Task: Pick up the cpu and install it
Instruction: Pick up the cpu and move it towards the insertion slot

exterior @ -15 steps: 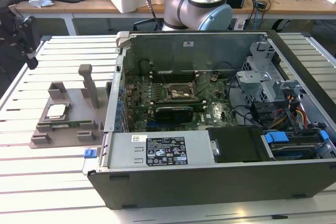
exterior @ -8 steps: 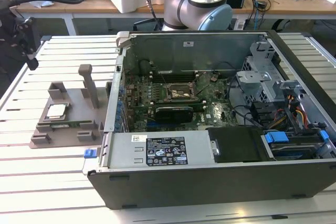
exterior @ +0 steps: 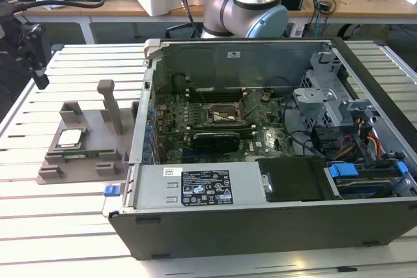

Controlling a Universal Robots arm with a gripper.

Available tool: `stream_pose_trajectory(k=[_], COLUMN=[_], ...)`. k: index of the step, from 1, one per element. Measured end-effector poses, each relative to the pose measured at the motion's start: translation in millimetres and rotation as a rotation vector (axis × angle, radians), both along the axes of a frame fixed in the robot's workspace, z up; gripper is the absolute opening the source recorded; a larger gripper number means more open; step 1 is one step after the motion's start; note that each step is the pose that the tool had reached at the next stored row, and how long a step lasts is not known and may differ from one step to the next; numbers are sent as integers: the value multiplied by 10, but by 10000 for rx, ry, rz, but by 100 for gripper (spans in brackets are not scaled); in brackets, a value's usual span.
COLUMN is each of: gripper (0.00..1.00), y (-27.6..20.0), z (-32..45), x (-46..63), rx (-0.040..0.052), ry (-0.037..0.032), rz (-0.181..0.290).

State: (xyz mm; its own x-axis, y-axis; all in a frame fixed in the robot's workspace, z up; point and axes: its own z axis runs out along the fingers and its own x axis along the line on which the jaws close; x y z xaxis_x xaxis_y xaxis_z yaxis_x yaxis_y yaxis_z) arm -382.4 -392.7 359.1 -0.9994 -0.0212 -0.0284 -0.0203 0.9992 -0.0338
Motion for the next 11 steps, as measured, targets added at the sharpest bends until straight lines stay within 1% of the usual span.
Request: stream_pose_trajectory(k=[11], gripper=[60], y=[0], z=[-70], x=[0], rx=[0], ry=[0], rz=[0])
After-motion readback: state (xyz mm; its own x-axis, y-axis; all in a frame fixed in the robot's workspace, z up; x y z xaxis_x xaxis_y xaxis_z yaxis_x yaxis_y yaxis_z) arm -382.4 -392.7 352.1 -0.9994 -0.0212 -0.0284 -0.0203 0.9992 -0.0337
